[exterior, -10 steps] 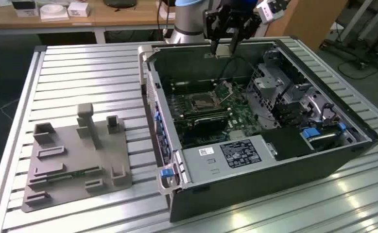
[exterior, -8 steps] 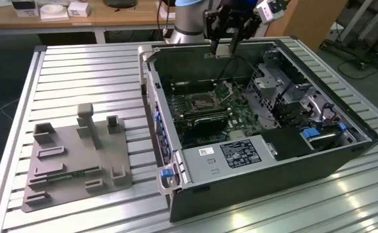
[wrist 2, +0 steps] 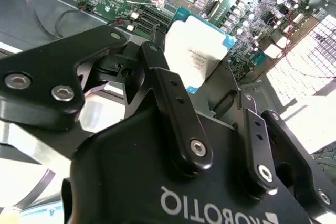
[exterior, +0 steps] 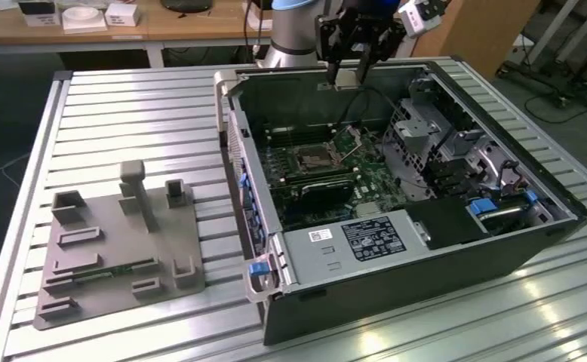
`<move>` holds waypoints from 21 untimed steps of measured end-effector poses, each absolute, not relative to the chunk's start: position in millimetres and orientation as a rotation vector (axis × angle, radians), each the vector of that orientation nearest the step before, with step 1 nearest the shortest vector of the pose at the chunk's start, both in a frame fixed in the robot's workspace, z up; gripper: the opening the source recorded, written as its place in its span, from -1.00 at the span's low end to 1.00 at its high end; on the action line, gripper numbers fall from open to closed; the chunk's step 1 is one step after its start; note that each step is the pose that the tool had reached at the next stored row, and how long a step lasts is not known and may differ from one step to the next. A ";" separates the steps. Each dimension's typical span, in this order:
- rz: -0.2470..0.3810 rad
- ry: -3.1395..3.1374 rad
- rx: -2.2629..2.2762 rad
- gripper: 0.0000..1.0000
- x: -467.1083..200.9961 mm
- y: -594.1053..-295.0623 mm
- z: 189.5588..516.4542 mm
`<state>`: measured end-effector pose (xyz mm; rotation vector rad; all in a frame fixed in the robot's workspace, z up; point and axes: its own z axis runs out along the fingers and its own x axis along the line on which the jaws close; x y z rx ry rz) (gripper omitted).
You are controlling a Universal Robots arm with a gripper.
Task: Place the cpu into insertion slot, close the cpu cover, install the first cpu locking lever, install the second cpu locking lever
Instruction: 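Place the cpu into insertion slot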
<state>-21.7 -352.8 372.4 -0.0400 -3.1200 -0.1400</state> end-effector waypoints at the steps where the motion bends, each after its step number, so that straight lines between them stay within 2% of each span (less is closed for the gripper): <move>1: -0.140 -3.120 -0.040 0.08 -21.7 -352.8 372.4; 21: -0.140 -3.119 -0.191 0.08 -26.6 -352.8 370.5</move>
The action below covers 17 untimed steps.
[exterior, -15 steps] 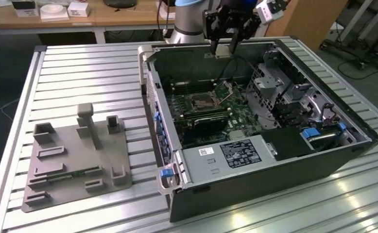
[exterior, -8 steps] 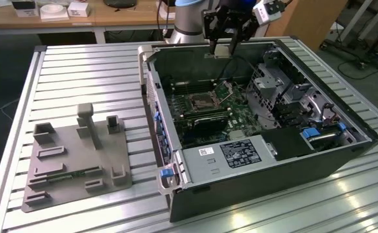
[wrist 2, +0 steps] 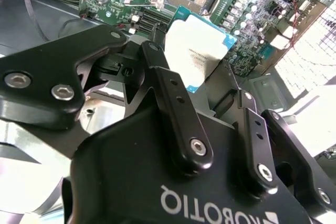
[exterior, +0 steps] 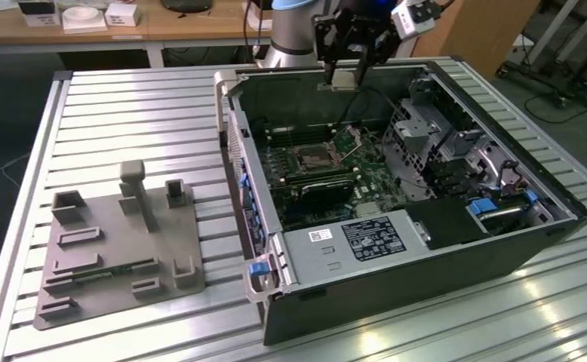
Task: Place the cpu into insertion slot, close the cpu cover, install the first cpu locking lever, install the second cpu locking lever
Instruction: 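Place the cpu into insertion slot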
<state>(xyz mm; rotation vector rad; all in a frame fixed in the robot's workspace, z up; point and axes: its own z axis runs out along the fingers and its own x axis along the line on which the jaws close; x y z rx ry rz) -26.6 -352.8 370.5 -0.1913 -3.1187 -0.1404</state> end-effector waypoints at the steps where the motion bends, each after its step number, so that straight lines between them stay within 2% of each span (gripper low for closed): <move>1: -0.141 -3.118 -0.199 0.08 -27.2 -352.8 370.4; 17: -0.142 -3.103 -0.419 0.08 -31.3 -352.8 369.1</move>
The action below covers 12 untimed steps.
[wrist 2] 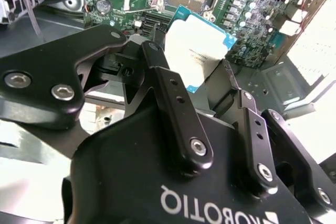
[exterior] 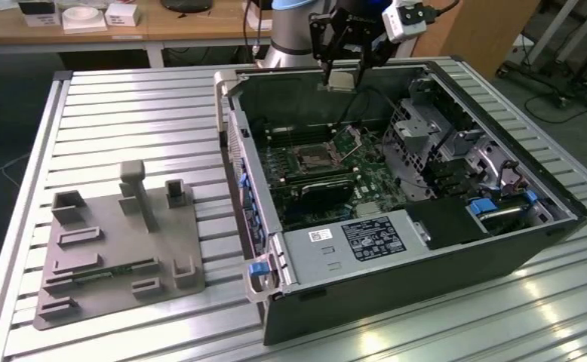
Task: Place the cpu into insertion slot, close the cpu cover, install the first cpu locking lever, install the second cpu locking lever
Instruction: 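Place the cpu into insertion slot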
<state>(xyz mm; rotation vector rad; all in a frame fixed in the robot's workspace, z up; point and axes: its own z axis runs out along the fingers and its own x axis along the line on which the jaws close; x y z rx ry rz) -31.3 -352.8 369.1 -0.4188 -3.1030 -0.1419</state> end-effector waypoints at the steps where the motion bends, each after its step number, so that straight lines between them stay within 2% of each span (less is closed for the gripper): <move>1: -0.142 -3.101 -0.437 0.08 -31.3 -352.8 369.0; 12: -0.142 -3.071 -0.642 0.08 -31.3 -352.8 368.0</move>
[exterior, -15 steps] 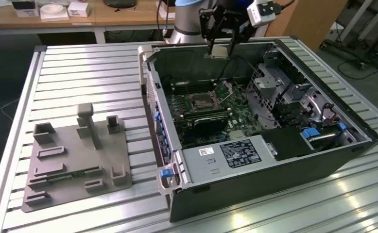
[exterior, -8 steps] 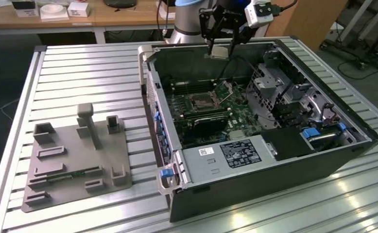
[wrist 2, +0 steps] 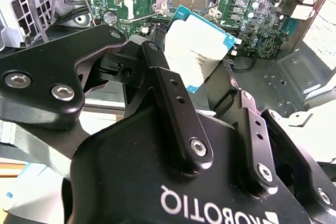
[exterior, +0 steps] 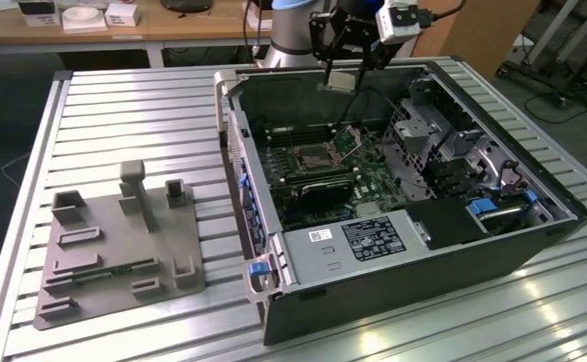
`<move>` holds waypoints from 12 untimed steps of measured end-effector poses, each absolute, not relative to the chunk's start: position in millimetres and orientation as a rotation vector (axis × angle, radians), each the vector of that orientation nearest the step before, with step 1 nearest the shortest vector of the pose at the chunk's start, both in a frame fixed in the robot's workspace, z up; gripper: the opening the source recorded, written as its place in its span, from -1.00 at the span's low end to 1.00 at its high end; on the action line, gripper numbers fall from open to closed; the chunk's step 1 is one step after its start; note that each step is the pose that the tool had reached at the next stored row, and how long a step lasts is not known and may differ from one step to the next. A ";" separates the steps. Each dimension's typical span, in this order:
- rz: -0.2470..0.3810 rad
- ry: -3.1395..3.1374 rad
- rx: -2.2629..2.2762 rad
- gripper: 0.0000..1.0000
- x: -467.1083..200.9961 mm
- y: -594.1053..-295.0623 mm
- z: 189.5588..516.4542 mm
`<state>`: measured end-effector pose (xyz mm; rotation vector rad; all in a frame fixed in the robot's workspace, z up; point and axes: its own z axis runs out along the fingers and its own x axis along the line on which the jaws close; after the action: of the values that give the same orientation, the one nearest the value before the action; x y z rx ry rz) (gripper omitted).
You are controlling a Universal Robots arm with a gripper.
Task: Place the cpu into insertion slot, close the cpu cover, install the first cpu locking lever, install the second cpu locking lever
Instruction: 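Place the cpu into insertion slot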
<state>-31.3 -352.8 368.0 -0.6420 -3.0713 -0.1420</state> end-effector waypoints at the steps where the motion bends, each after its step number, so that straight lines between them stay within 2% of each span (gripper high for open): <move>1: -0.142 -3.070 -0.648 0.08 -31.3 -352.8 367.8; 12: -0.142 -3.047 -0.765 0.08 -31.8 -352.8 365.6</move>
<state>-31.8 -352.8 365.6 -0.7652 -3.0467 -0.1418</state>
